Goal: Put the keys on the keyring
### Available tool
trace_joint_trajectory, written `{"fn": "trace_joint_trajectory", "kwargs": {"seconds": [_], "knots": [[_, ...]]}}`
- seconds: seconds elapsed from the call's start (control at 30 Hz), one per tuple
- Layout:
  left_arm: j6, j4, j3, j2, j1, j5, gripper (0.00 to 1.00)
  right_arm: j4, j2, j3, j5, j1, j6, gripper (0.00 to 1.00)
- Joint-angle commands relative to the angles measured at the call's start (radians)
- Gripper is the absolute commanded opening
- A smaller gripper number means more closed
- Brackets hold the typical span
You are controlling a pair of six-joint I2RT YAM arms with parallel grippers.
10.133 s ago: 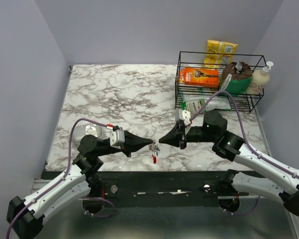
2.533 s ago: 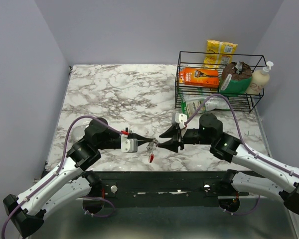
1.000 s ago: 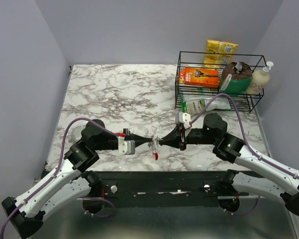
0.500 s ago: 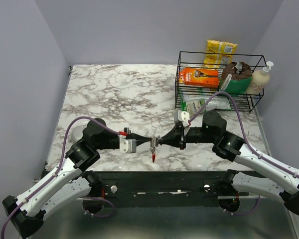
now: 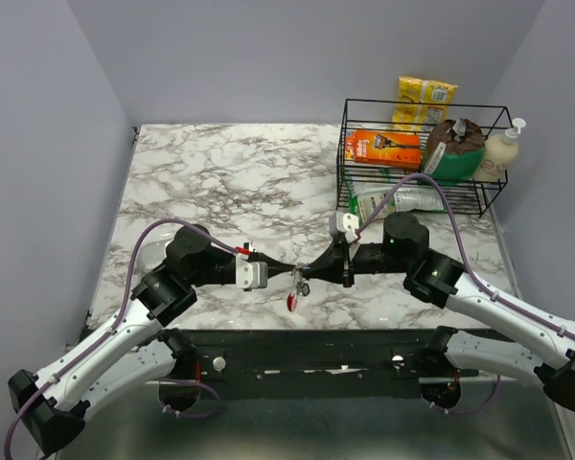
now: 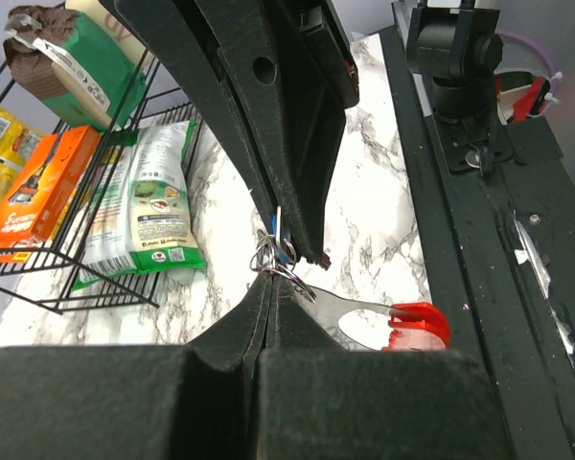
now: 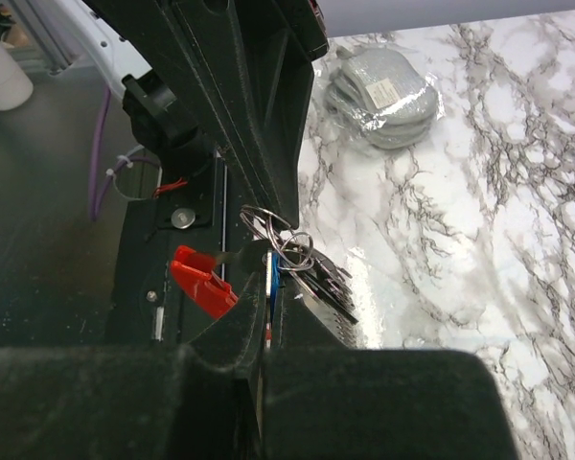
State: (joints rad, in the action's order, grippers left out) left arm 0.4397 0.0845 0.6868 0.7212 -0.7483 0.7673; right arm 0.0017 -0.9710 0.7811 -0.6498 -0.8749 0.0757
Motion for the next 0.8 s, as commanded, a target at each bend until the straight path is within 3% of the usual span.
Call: {"fn": "trace_joint_trajectory", "kwargs": {"seconds": [0.0,0.63,0.73,0.77], "knots": [[-0.042,-0.045,-0.016,0.012,-0.006,-0.033,0.00,0.049,-0.008,0.024,-0.013,-0.007,-0.010,0.00],[-0.234,-0.299,-0.150,0.012,-0.014,-0.250,0.00,0.086,-0.043,-0.082,0.121,-0.007,-0.013,0.01],[-0.249,-0.339,-0.170,0.014,-0.016,-0.269,0.00,0.086,-0.061,-0.085,0.131,-0.009,-0.014,0.02],[-0.252,-0.350,-0.174,0.014,-0.016,-0.276,0.00,0.087,-0.064,-0.086,0.134,-0.007,-0.014,0.07]]}}
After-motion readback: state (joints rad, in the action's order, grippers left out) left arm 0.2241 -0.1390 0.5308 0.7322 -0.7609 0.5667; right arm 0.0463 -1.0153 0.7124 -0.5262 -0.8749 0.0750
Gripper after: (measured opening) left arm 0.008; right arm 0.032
